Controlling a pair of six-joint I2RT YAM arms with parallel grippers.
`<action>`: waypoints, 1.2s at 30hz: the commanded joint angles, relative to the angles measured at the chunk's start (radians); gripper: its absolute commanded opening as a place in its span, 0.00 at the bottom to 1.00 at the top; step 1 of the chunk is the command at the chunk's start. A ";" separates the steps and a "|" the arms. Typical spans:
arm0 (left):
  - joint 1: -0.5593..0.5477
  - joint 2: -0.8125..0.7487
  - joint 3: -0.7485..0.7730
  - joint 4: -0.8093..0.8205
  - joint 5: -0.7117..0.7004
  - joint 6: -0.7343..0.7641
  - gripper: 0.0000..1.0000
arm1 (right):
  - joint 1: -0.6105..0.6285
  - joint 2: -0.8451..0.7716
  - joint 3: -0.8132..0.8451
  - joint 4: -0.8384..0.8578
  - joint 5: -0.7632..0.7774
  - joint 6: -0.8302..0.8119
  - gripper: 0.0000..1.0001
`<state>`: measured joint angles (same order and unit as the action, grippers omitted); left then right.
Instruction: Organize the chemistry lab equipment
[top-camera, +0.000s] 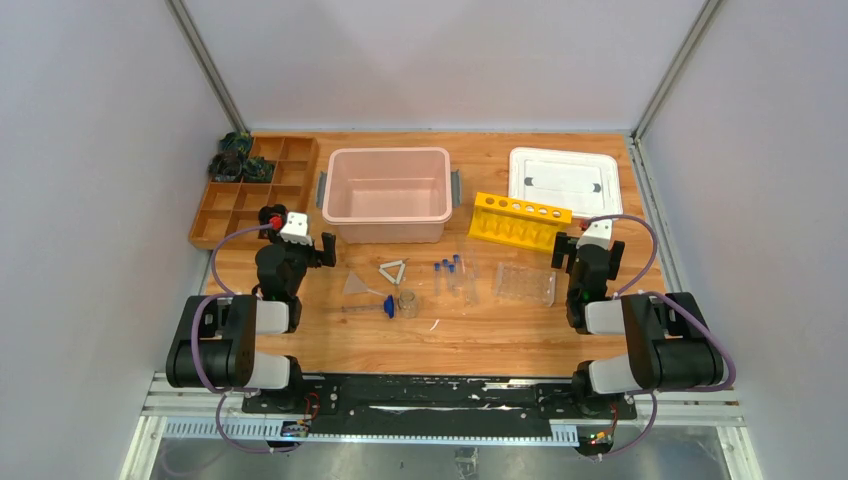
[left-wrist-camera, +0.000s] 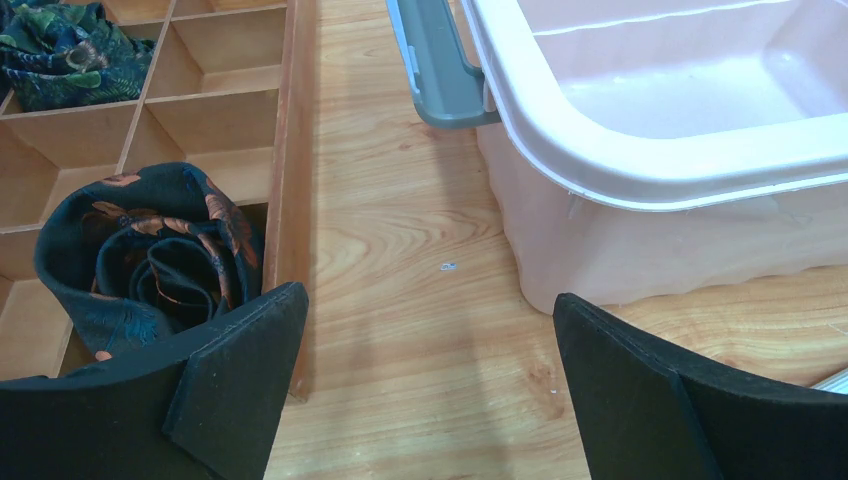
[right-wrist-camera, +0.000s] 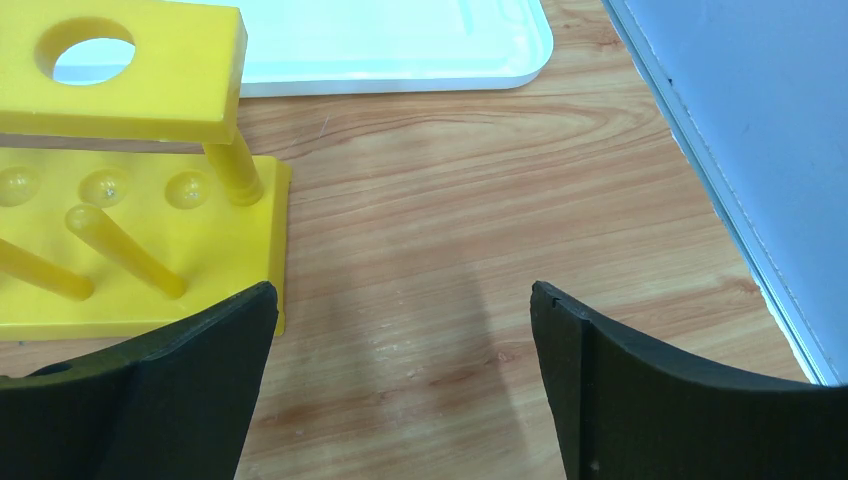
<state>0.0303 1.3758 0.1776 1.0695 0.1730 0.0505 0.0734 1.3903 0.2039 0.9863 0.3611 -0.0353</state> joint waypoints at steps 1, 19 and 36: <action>-0.003 0.002 0.006 0.046 -0.004 0.009 1.00 | -0.010 -0.008 0.015 0.017 0.001 -0.001 1.00; 0.004 -0.026 0.008 0.025 -0.033 -0.010 1.00 | 0.037 -0.141 0.041 -0.061 0.148 -0.025 1.00; 0.187 -0.297 0.801 -1.520 0.221 0.125 1.00 | 0.010 -0.554 0.777 -1.465 -0.085 0.582 1.00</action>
<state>0.2028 1.0904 0.8169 -0.0223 0.3157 0.1001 0.0948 0.8162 0.8165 -0.2119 0.4591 0.3813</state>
